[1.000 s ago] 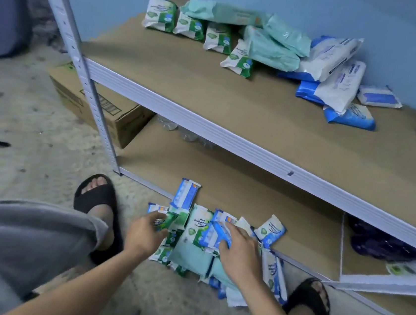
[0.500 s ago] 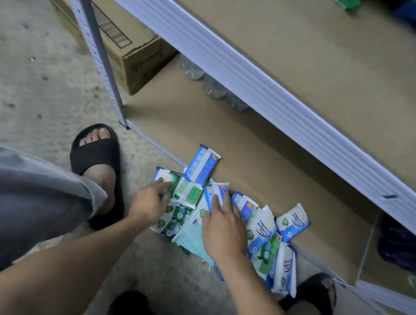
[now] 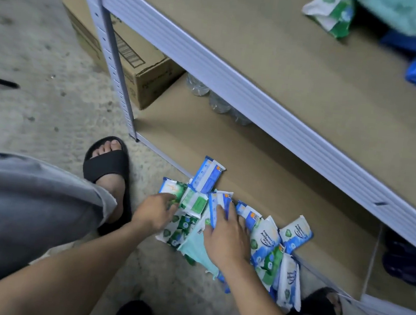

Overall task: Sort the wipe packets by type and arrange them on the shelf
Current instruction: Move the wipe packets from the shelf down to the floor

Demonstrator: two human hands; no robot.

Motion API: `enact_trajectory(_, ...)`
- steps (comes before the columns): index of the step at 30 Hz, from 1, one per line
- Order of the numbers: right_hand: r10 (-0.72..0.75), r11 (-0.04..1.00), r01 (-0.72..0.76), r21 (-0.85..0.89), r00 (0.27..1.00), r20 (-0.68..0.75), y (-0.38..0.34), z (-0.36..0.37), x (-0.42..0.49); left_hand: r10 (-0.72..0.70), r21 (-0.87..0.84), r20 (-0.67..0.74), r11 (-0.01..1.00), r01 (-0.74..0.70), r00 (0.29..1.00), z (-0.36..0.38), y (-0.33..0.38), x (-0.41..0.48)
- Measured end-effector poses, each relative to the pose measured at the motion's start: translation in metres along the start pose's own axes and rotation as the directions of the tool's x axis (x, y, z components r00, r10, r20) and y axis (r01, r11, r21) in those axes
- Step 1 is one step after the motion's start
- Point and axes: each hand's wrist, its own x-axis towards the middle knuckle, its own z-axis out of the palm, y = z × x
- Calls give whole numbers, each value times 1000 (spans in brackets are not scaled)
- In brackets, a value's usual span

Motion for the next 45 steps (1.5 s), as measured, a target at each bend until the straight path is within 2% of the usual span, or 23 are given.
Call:
enact_trajectory(6, -17, 997, 25, 77, 994, -110, -1, -33, -34, 144, 110, -30, 984, -140, 989, -40, 31, -31)
enact_trajectory(12, -41, 987, 84, 138, 956, -289, -6, -64, -73, 340, 233, -98, 921, -311, 935, -84, 71, -69)
enact_trajectory(18, -70, 971, 170, 170, 877, -476, -11, -107, -113, 509, 324, -214, 842, -431, 834, -135, 113, -109)
enact_trajectory(26, -96, 940, 284, 189, 752, -652, -12, -178, -148, 707, 448, -329, 700, -556, 626, -199, 177, -157)
enact_trajectory(31, -59, 942, 280, 186, 683, -728, -1, -224, -155, 717, 425, -393, 697, -577, 576, -236, 206, -164)
enact_trajectory(38, 9, 952, 217, 214, 682, -731, 16, -260, -136, 672, 383, -494, 738, -556, 552, -263, 225, -141)
enact_trajectory(45, 17, 945, 227, 235, 683, -730, 14, -279, -95, 610, 315, -549, 785, -534, 572, -277, 234, -94)
